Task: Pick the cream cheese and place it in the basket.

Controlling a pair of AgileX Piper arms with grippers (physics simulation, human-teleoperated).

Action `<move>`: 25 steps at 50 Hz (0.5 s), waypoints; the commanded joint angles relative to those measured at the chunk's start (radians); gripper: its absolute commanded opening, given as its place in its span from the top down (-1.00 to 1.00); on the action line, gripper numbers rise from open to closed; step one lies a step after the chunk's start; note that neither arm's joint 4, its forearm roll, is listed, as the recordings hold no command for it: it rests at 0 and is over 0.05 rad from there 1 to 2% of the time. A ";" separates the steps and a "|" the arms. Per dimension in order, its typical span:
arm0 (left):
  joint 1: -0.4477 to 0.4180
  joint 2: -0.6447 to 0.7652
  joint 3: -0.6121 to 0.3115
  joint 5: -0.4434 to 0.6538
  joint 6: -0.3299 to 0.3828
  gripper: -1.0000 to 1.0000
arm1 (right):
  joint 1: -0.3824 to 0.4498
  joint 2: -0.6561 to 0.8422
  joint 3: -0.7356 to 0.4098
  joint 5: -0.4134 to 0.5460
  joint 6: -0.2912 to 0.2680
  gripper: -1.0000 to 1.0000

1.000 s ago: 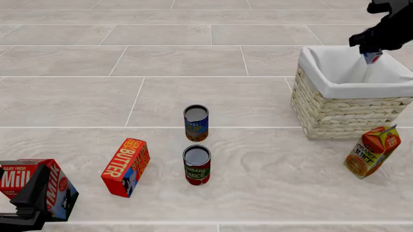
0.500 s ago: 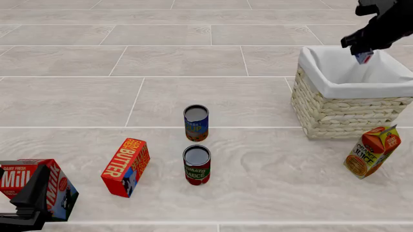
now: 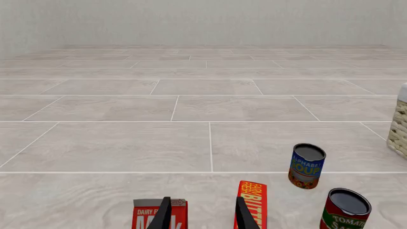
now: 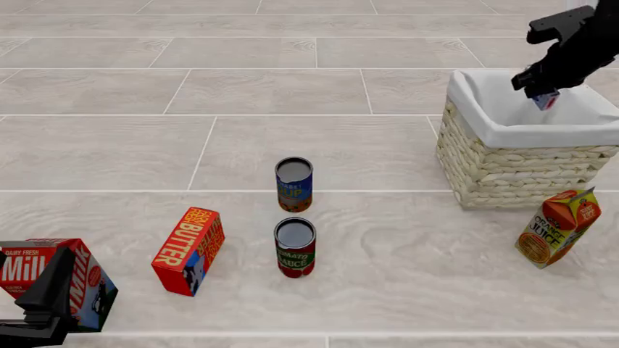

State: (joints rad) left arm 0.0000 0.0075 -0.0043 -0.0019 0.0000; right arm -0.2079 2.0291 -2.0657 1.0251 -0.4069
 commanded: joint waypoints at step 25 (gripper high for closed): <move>0.000 0.000 0.000 0.000 0.000 -1.00 | -0.018 0.022 0.015 -0.012 -0.081 1.00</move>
State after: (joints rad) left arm 0.0000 0.0075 -0.0043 -0.0019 0.0000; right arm -0.2191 2.0545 -2.0492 1.0150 -0.4746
